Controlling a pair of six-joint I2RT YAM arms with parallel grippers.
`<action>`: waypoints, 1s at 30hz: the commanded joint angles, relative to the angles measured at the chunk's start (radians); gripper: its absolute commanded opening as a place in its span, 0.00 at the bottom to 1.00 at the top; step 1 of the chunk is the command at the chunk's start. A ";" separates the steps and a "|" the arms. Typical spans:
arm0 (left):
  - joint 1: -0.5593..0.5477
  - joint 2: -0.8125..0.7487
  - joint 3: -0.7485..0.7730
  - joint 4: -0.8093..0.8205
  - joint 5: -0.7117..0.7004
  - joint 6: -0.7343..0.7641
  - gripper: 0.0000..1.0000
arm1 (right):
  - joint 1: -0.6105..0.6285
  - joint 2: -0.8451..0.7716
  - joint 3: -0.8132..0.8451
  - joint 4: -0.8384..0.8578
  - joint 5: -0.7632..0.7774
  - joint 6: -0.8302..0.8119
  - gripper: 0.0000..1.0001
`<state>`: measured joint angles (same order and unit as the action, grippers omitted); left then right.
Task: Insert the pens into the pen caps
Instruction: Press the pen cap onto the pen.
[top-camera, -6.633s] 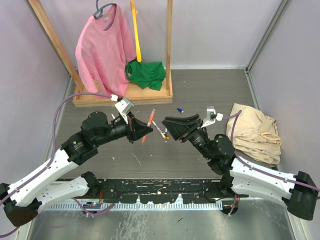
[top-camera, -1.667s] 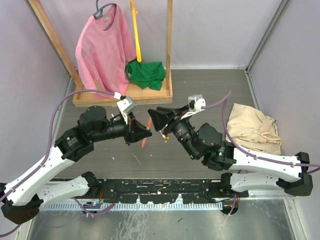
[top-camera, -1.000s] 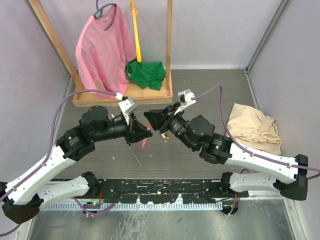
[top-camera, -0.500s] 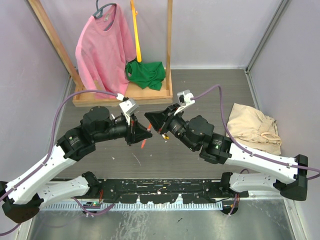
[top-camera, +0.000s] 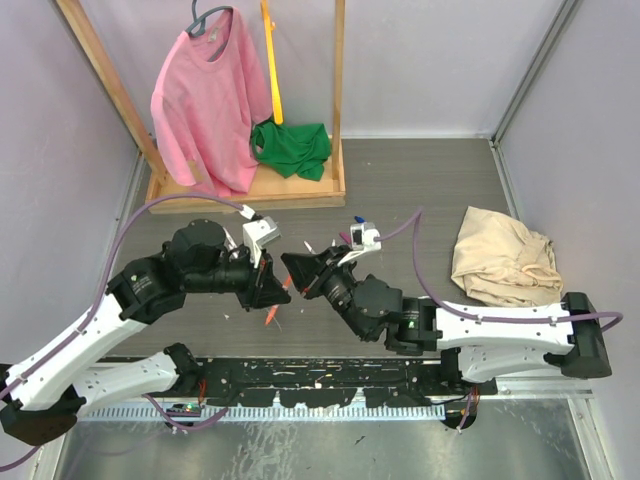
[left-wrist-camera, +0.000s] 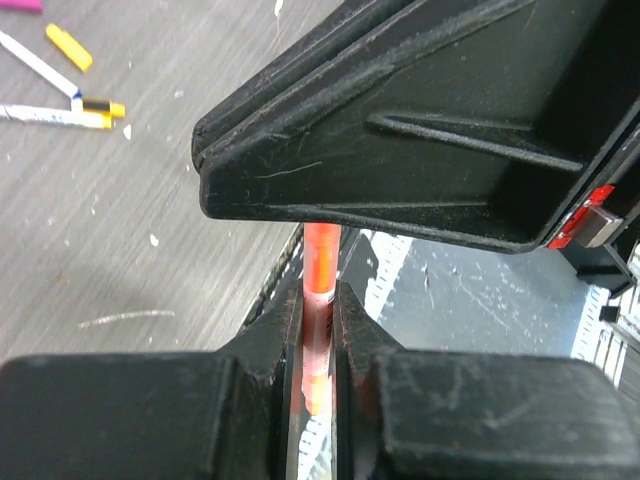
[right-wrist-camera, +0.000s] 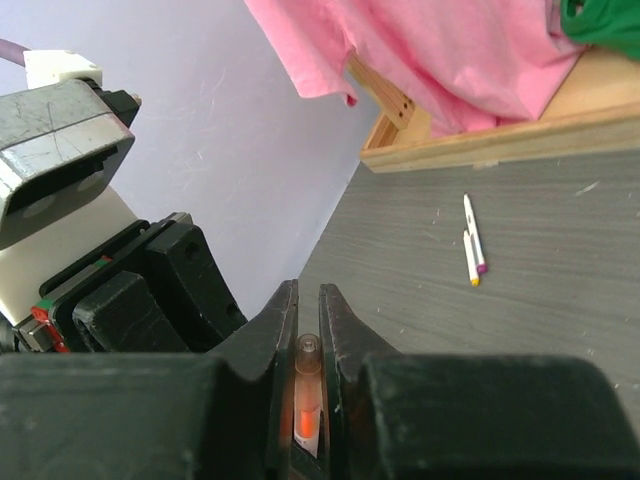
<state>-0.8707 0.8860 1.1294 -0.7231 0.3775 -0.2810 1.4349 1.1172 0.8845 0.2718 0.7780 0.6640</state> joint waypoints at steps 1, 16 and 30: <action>0.027 -0.022 0.128 0.375 -0.143 -0.015 0.00 | 0.122 0.108 -0.103 -0.147 -0.154 0.145 0.00; 0.027 -0.048 0.128 0.273 -0.134 0.016 0.00 | 0.105 0.086 0.134 -0.194 -0.105 -0.135 0.00; 0.027 -0.100 0.003 0.146 -0.147 0.019 0.00 | 0.065 -0.103 0.181 -0.064 -0.106 -0.400 0.40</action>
<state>-0.8536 0.8265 1.1709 -0.6567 0.3027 -0.2680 1.4883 1.1084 1.0584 0.1555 0.7395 0.3771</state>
